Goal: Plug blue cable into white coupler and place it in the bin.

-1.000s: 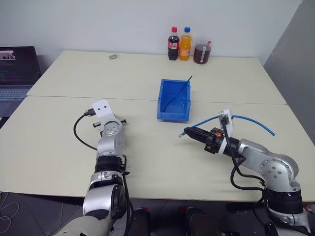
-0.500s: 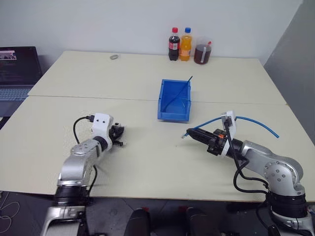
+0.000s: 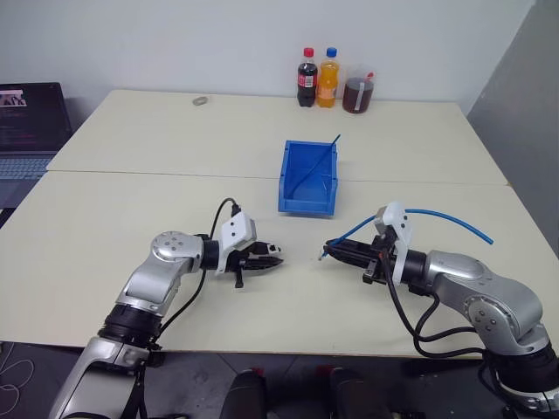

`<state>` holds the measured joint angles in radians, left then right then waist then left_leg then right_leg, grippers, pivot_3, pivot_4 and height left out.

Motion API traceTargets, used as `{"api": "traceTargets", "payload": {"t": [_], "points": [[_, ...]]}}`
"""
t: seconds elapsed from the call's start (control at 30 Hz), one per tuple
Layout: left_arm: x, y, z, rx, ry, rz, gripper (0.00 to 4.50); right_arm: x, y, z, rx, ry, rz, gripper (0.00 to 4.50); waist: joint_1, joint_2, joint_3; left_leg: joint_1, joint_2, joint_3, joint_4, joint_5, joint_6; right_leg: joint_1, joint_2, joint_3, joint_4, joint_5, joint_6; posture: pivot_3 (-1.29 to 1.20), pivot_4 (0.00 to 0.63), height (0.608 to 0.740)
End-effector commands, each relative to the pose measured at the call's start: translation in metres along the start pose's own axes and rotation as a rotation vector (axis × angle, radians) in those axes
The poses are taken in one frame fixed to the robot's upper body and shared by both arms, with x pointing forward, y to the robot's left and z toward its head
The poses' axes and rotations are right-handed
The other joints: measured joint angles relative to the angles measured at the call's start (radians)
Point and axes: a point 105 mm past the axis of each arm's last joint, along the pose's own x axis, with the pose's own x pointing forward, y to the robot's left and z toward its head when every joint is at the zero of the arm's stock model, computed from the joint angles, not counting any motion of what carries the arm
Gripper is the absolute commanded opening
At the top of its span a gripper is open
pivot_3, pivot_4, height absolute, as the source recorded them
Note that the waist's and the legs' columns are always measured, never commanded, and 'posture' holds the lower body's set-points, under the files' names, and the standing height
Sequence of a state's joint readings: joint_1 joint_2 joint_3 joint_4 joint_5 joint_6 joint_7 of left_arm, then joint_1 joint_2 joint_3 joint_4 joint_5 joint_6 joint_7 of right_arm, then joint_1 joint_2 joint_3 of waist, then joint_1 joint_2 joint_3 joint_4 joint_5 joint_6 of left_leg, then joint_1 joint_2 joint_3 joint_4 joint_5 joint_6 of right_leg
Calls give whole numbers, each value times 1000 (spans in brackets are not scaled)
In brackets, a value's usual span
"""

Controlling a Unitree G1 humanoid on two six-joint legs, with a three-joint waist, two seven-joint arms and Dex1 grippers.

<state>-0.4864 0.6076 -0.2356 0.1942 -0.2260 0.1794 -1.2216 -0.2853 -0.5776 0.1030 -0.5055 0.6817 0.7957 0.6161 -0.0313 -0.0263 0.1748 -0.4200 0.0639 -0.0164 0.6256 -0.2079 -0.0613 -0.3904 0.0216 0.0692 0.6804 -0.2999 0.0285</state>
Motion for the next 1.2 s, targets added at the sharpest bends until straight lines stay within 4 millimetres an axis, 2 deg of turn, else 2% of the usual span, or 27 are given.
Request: {"api": "traceTargets", "payload": {"t": [0.03, 0.13, 0.3, 0.7, 1.07, 1.2], "points": [[4, -9, 2, 51, 19, -106, 818, -2, 9, 7, -79, -24, 31, 43, -1, 0, 0, 0, 0, 0, 0, 0, 0, 0, 0, 0, 0, 0, 0, 0, 150, 740], [6, -20, -8, 57, 57, -186, 818, -1, 10, 5, -128, -6, 42, 43, -1, 0, 0, 0, 0, 0, 0, 0, 0, 0, 0, 0, 0, 0, 0, 0, 150, 740], [10, -24, -15, 86, 75, -228, 818, 10, 12, 3, -195, 5, 78, 41, -1, 0, 0, 0, 0, 0, 0, 0, 0, 0, 0, 0, 0, 0, 0, 0, 150, 740], [18, -24, -23, 127, 121, -272, 815, 56, 19, -7, -336, 55, 222, 38, 2, 0, 0, 0, 0, -1, 2, 0, 0, 1, 0, 0, 1, 0, 0, 0, 150, 740], [18, -20, -28, 131, 139, -250, 815, 63, 20, -18, -378, 92, 246, 37, 3, 0, 0, 2, 0, -1, 3, 0, 0, 2, 0, -1, 2, 1, -1, 0, 150, 740], [19, -18, -29, 119, 140, -230, 815, 63, 25, -16, -388, 81, 260, 37, 3, 0, -1, 3, 0, -1, 3, 0, 0, 2, 0, -1, 2, 1, 0, 0, 150, 740]]}}
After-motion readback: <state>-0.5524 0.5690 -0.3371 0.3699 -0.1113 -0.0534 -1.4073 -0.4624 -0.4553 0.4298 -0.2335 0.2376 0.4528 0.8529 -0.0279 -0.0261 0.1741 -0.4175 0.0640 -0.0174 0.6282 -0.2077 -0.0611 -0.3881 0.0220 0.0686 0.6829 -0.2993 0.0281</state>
